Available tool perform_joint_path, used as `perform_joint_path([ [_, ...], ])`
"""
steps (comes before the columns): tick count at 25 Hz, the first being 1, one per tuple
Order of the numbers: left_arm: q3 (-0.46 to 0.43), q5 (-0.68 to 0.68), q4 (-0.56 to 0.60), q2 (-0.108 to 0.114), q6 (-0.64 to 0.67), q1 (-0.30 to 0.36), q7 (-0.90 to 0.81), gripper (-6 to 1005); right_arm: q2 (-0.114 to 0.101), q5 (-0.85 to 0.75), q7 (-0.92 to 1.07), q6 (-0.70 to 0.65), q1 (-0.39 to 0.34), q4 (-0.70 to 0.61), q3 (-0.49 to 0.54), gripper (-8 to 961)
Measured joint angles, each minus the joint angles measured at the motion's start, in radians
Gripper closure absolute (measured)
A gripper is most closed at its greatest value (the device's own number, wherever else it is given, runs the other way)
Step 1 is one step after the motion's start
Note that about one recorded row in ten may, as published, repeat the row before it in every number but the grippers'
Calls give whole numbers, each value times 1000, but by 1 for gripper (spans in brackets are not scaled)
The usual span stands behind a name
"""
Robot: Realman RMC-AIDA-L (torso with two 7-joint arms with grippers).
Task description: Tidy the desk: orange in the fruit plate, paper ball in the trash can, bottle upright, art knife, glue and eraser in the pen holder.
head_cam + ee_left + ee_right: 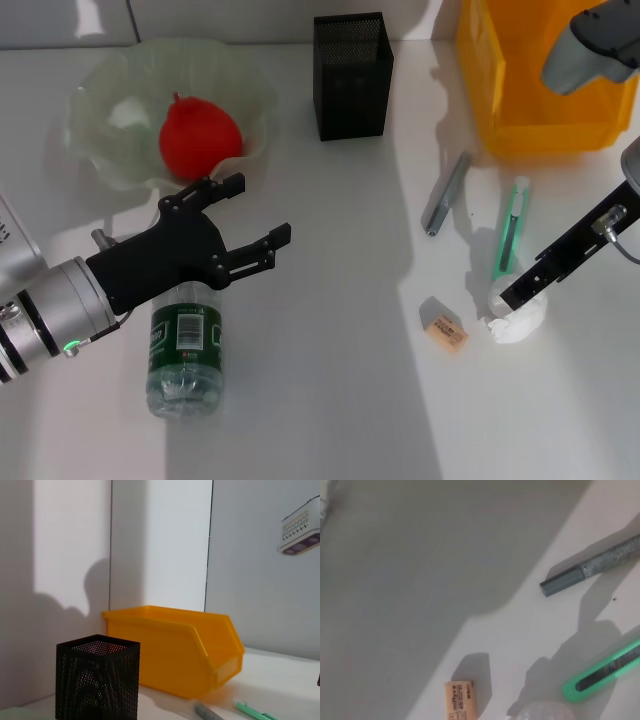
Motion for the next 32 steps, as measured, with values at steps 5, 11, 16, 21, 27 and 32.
perform_joint_path([
  [5, 0, 0, -1, 0, -2, 2, 0, 128, 0, 1, 4, 36, 8, 49, -20, 149],
  [11, 0, -1, -2, 0, -3, 7, 4, 128, 0, 1, 5, 62, 12, 93, -39, 169],
  [16, 0, -2, -2, 0, -4, 7, 4, 128, 0, 1, 5, 54, 13, 90, -30, 273],
  [21, 0, -2, -2, 0, -7, 6, 5, 128, -1, 1, 5, 49, 9, 88, -30, 403],
  [27, 0, -1, -2, 0, -9, 6, 5, 129, -5, 25, 5, -18, 2, -3, -5, 456],
  [32, 0, -3, 0, 0, -7, 7, 5, 129, -8, 26, 5, -77, -3, -132, 54, 483],
])
